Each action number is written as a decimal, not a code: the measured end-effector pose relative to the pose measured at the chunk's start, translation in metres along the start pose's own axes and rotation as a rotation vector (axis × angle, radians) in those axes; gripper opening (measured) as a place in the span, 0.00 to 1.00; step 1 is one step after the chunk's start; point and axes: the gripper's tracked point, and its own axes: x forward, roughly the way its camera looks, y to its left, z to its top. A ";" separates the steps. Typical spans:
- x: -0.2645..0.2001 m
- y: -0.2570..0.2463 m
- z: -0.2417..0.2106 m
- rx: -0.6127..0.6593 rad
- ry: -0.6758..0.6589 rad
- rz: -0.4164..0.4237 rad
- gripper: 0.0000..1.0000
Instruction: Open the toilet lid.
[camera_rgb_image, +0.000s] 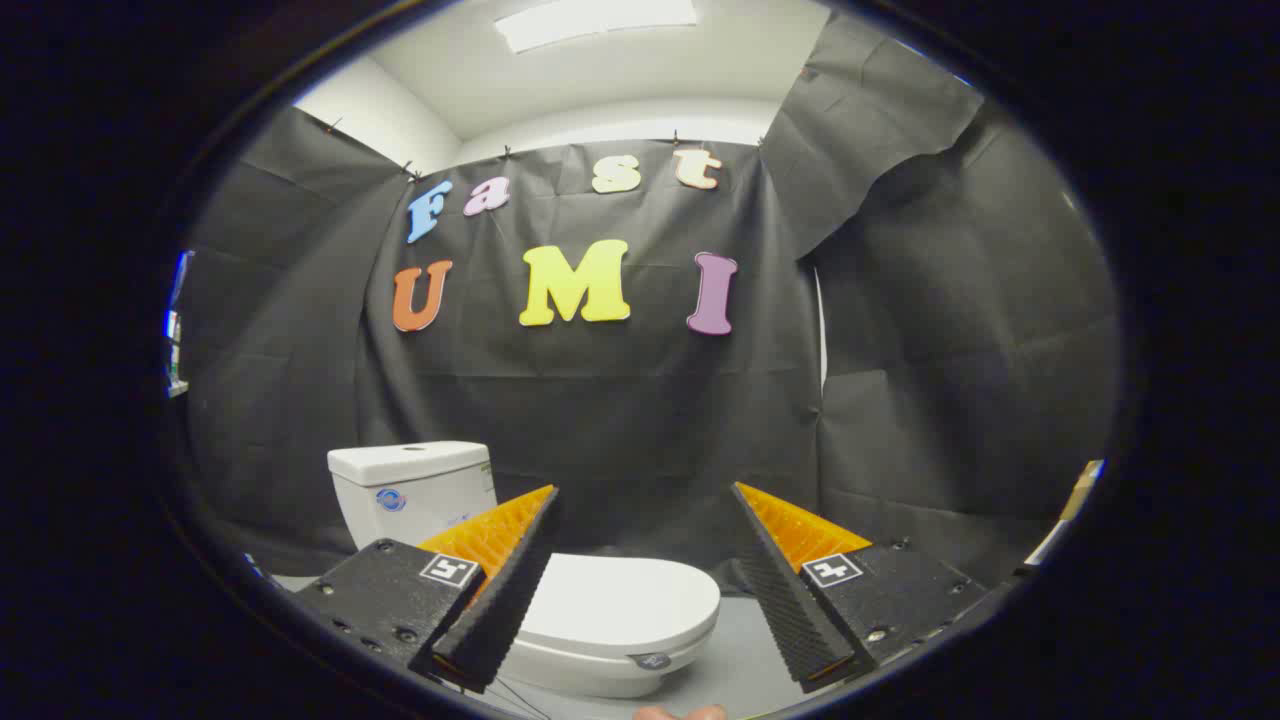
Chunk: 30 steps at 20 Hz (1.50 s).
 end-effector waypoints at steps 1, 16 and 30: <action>0.000 0.000 0.001 -0.001 -0.004 -0.001 1.00; 0.004 0.006 -0.011 -0.024 0.026 -0.021 1.00; 0.051 0.018 -0.104 0.109 0.271 -0.044 1.00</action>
